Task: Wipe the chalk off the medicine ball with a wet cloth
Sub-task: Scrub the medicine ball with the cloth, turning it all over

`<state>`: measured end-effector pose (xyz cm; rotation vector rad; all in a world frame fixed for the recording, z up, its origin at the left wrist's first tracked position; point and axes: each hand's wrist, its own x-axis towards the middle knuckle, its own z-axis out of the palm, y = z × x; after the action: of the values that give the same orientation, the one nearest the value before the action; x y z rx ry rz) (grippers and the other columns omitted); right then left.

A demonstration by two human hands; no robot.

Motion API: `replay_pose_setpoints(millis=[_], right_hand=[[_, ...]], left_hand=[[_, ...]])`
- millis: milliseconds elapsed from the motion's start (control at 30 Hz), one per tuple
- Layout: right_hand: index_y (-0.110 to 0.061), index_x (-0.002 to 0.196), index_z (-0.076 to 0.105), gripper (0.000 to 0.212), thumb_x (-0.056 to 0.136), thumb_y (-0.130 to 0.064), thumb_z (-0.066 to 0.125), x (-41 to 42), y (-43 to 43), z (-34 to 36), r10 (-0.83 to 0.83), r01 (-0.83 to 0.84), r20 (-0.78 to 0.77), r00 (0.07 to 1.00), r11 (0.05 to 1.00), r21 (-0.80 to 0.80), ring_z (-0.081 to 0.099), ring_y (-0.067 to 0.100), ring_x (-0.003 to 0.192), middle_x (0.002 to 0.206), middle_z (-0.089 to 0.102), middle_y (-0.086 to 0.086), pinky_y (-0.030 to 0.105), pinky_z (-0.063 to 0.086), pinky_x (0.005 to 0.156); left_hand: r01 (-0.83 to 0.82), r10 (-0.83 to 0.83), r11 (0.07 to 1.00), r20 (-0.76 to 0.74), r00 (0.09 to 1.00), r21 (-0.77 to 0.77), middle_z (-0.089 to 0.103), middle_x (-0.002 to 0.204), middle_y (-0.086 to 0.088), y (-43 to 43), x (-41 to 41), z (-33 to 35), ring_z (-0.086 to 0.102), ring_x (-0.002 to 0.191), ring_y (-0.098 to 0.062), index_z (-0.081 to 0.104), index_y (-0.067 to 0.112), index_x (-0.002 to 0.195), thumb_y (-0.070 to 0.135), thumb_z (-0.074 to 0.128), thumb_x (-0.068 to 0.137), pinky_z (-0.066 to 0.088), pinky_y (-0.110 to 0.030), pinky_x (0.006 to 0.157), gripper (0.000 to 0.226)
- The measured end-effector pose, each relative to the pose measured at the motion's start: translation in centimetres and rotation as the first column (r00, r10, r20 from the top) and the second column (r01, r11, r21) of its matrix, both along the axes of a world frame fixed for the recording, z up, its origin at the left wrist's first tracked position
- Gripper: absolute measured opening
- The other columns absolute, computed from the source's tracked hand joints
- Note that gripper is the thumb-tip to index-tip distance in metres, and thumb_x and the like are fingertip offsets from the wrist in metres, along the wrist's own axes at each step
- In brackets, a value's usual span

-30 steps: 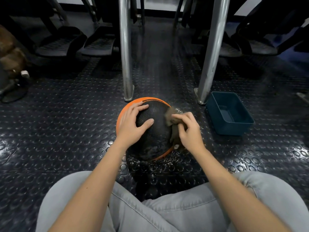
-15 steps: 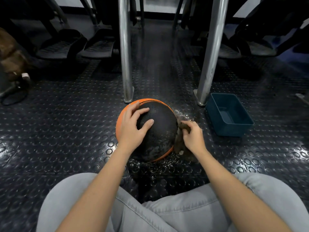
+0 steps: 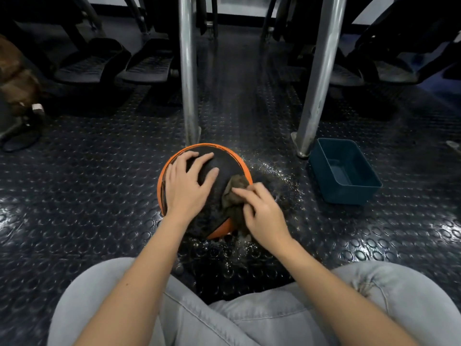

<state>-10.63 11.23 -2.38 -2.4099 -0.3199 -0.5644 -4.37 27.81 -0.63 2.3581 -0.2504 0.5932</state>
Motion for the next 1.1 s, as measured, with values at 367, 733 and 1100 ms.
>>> replay_pose_setpoints(millis=[367,733,1100], right_hand=[[-0.002,0.111,0.064,0.038,0.084,-0.008,0.039,-1.1,1.2,-0.7,-0.084,0.080,0.057,0.995,0.995,0.060,0.054,0.021,0.095,0.101,0.059,0.012,0.029,0.045,0.085],[-0.004,0.107,0.065,0.034,0.082,-0.002,0.042,-1.5,1.2,-0.3,-0.061,0.057,0.031,0.998,0.992,0.109,0.056,0.019,0.091,0.097,0.058,0.007,0.025,0.045,0.083],[-0.006,0.101,0.068,0.039,0.075,0.016,0.049,0.4,-1.6,-0.4,-0.234,0.246,-0.076,0.969,0.927,0.283,0.059,0.020,0.094,0.095,0.058,-0.001,0.028,0.045,0.088]], left_hand=[[0.163,-0.163,0.986,0.030,0.986,-0.026,0.052,0.126,0.006,0.3,0.6,-0.2,0.038,0.120,-0.007,0.063,0.033,0.120,0.057,0.045,0.083,0.023,-0.030,0.106,0.048],[0.212,-0.214,0.971,-0.003,0.977,-0.107,0.043,0.118,0.022,1.0,0.6,0.1,0.036,0.116,0.002,0.061,0.040,0.116,0.059,0.050,0.077,0.028,-0.034,0.107,0.044],[0.228,-0.237,0.962,-0.047,0.970,-0.148,0.051,0.100,0.012,-0.6,0.4,2.1,0.046,0.098,0.001,0.068,0.028,0.089,0.033,0.076,0.076,0.034,-0.016,0.093,0.017]])
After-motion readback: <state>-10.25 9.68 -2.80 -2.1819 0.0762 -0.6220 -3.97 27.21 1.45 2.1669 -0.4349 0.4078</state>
